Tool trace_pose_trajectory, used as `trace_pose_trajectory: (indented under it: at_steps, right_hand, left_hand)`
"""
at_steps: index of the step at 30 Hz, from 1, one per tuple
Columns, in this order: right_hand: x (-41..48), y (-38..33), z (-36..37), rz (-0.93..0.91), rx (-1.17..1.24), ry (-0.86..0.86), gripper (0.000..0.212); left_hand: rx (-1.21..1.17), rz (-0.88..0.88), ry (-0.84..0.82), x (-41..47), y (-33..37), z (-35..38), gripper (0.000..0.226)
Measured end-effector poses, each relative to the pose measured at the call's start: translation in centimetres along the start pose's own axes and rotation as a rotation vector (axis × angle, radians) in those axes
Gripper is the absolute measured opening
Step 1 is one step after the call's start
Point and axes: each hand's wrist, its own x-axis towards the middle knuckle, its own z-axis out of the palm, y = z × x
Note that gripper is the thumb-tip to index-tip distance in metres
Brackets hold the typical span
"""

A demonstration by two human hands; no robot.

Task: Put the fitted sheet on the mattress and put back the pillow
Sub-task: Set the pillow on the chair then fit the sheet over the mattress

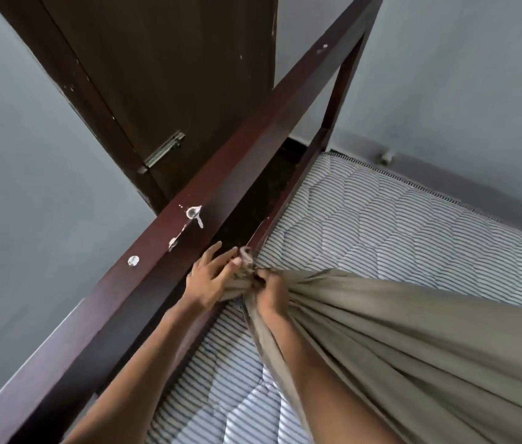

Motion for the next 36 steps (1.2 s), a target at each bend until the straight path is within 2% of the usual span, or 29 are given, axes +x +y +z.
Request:
trace_pose_trajectory:
  at_steps: [3, 4, 7, 10, 16, 19, 22, 25, 27, 29, 32, 34, 36]
  right_hand:
    - [2.0, 2.2, 1.1, -0.134, -0.504, -0.074, 0.027]
    - [2.4, 2.8, 1.2, -0.137, -0.572, -0.108, 0.029]
    - [3.5, 4.2, 1.9, -0.153, -0.652, -0.048, 0.030]
    - [4.2, 4.7, 2.8, -0.154, -0.658, 0.015, 0.032]
    - [5.8, 2.9, 3.6, 0.120, -0.527, 0.085, 0.025]
    - [5.7, 2.5, 3.7, 0.148, -0.537, 0.099, 0.028]
    - [5.4, 3.4, 5.2, -0.053, -0.628, 0.160, 0.011]
    - [5.2, 3.8, 5.7, -0.199, -0.659, 0.224, 0.008]
    - [5.2, 4.5, 5.1, -0.243, -0.608, 0.102, 0.021]
    - [5.2, 4.7, 3.6, -0.273, -0.612, -0.033, 0.024]
    - [5.1, 6.2, 2.2, -0.366, -0.585, -0.130, 0.031]
    - [3.6, 8.0, 1.9, -0.431, -0.513, -0.053, 0.041]
    - [2.4, 8.8, 2.6, -0.524, -0.528, 0.091, 0.036]
  left_hand:
    - [0.102, -0.083, -0.057, 0.3, -2.7, 1.4, 0.071]
    - [0.118, -0.102, -0.076, 0.3, -3.4, 2.0, 0.075]
    - [0.158, -0.113, -0.051, 0.5, -3.8, 2.6, 0.077]
    - [0.167, -0.090, -0.033, 0.8, -4.2, 2.7, 0.068]
    - [0.204, -0.135, -0.043, 1.0, -4.7, 3.1, 0.078]
    - [0.260, -0.134, -0.014, 0.9, -4.4, 3.3, 0.072]
    - [0.330, -0.143, 0.024, 1.1, -4.8, 3.6, 0.060]
    - [0.323, -0.167, 0.034, 1.2, -5.1, 3.6, 0.048]
    - [0.347, -0.180, 0.046, 1.3, -5.0, 3.3, 0.038]
    - [0.375, -0.195, 0.046, 1.2, -4.6, 3.3, 0.031]
    - [0.384, -0.203, 0.047, 1.0, -4.2, 3.4, 0.033]
    - [0.377, -0.193, 0.043, 1.0, -4.2, 3.4, 0.035]
    - [0.375, -0.179, 0.052, 1.0, -4.3, 3.5, 0.037]
